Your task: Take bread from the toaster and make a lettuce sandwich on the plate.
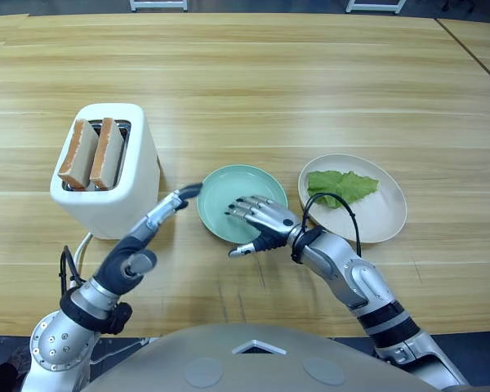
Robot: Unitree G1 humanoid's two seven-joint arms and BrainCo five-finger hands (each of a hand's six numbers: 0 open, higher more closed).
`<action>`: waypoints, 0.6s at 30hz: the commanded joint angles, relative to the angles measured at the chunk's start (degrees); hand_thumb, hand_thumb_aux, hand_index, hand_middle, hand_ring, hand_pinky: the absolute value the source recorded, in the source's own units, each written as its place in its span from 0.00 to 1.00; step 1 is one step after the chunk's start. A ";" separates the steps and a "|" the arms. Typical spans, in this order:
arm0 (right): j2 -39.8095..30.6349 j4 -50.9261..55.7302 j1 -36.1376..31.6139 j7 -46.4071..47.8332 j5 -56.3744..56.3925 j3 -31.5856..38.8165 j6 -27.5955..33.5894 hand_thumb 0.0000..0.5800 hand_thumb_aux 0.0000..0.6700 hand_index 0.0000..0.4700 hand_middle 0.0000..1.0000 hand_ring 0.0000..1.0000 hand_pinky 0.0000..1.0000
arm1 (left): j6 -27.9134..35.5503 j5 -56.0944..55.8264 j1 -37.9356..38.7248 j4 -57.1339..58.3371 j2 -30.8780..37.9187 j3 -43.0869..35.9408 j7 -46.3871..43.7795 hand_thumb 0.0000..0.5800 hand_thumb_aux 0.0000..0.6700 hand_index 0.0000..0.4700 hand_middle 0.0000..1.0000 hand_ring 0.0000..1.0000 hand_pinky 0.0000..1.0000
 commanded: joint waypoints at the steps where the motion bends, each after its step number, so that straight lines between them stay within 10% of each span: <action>1: 5.07 -9.04 3.56 -9.68 13.79 -12.89 0.44 0.00 0.00 0.00 0.00 0.00 0.00 | 2.54 6.79 -4.52 -4.95 -3.11 1.38 5.01 0.00 0.00 0.00 0.00 0.00 0.00; 7: 8.64 -13.27 15.04 -2.29 45.55 -23.21 3.95 0.00 0.00 0.00 0.00 0.00 0.00 | 2.37 20.58 -12.05 -7.23 -6.29 8.52 10.68 0.00 0.00 0.00 0.00 0.00 0.00; 11: 5.10 -11.90 16.80 -1.35 43.96 -28.22 1.58 0.00 0.00 0.00 0.00 0.00 0.00 | 11.43 40.55 -21.61 -1.83 2.88 24.47 10.14 0.00 0.00 0.00 0.00 0.00 0.00; 18: 0.45 -7.14 14.72 -5.27 31.24 -30.86 -2.90 0.00 0.00 0.00 0.00 0.00 0.00 | 17.94 63.68 -28.94 15.88 12.57 22.36 2.13 0.00 0.00 0.00 0.00 0.00 0.00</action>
